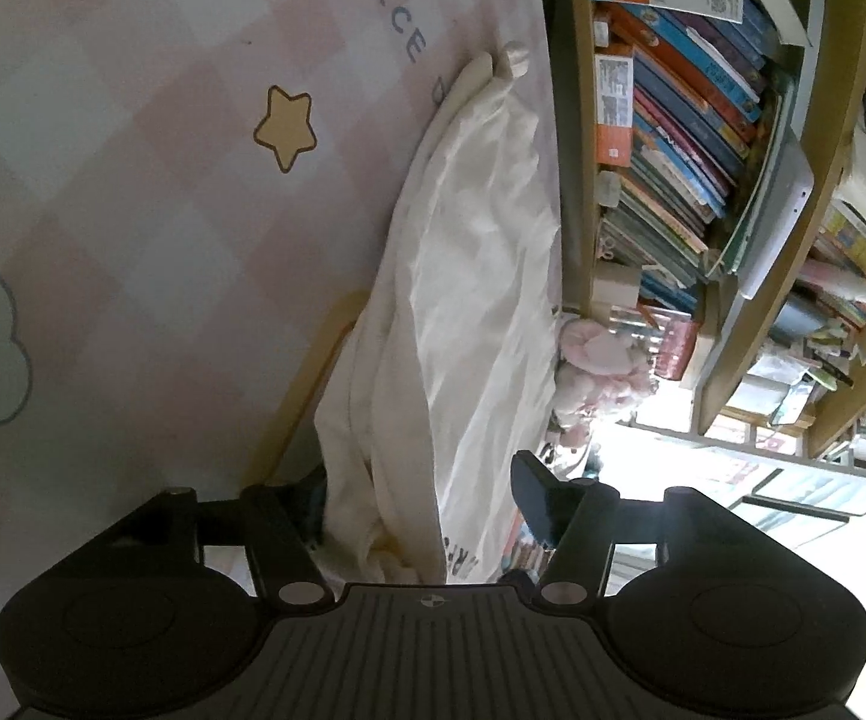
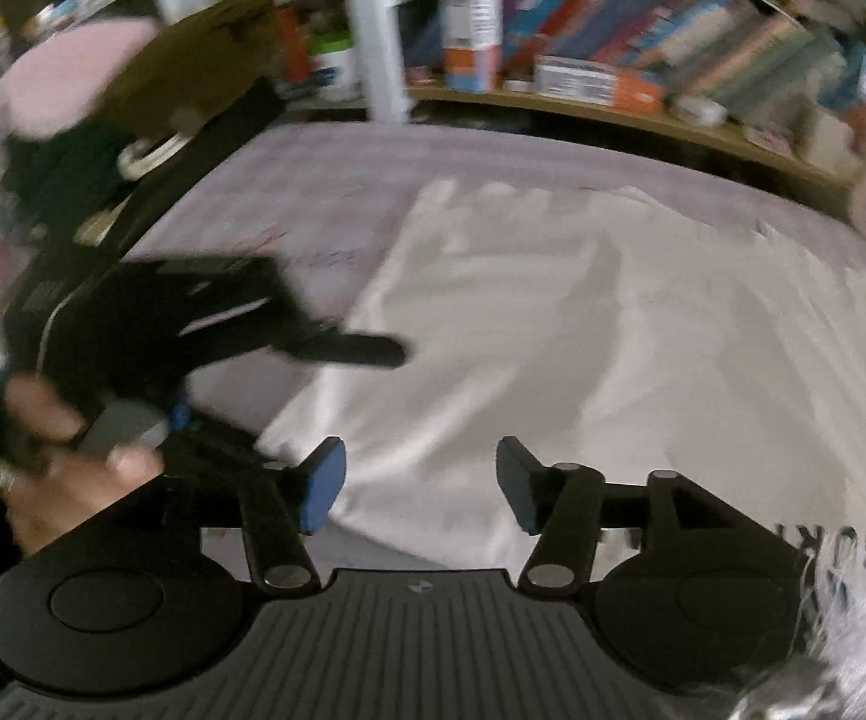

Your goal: Fold clothes

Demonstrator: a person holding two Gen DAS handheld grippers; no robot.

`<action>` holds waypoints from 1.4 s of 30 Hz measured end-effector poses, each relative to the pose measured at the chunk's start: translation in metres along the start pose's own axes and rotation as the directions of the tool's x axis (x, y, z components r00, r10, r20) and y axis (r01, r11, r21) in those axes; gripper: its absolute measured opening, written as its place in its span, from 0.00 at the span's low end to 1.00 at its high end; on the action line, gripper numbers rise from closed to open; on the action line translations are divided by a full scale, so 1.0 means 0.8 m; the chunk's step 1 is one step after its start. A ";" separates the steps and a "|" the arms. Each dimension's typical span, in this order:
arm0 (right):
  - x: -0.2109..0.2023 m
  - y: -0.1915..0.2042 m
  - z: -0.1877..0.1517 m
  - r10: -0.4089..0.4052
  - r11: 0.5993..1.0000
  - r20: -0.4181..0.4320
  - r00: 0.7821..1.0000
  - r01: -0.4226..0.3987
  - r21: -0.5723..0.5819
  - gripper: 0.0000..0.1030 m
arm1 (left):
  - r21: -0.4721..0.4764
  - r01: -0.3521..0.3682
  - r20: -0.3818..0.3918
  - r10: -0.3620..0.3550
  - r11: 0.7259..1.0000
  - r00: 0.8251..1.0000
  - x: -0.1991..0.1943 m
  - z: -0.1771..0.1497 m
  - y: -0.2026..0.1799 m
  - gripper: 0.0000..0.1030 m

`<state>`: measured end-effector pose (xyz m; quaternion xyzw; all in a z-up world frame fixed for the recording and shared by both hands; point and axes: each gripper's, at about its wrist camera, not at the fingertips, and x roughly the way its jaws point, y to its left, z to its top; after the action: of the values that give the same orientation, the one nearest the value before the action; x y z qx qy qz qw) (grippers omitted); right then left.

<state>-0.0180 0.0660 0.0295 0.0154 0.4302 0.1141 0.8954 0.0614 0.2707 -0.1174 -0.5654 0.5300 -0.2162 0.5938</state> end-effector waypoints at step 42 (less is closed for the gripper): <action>0.214 0.074 0.230 -0.189 0.966 -0.384 0.904 0.101 -0.237 0.84 | 0.498 -0.056 0.019 0.054 0.865 0.998 0.014 -0.036 -0.086 0.10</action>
<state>0.2166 0.1738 0.0218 -0.1362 0.5908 0.0926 0.7899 0.0635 0.2301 -0.0538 -0.3783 0.4710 -0.3272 0.7267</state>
